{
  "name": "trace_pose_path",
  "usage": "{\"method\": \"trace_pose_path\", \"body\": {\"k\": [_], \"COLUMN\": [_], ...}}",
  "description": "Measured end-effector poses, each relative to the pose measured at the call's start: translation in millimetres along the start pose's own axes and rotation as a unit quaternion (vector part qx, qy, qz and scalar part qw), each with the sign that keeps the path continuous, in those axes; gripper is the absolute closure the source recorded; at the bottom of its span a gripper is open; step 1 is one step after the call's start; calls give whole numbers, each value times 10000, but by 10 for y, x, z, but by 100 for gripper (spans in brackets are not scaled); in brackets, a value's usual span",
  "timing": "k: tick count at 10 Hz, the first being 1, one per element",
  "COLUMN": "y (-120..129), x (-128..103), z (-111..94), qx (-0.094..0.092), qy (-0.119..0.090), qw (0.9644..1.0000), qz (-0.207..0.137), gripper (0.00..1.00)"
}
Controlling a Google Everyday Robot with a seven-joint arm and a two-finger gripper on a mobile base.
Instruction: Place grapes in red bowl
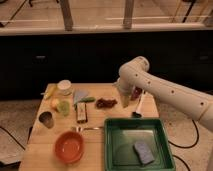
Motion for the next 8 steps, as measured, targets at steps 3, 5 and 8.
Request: {"method": "trace_pose_path", "body": {"k": [3, 5, 8], "y": [-81, -136, -196], "x": [-16, -44, -56], "z": [160, 269, 427], "qx": [6, 1, -29], "qy": [-126, -204, -323], "qw": [9999, 9998, 9994], "qz": [-56, -92, -107], "gripper": [20, 20, 20]}}
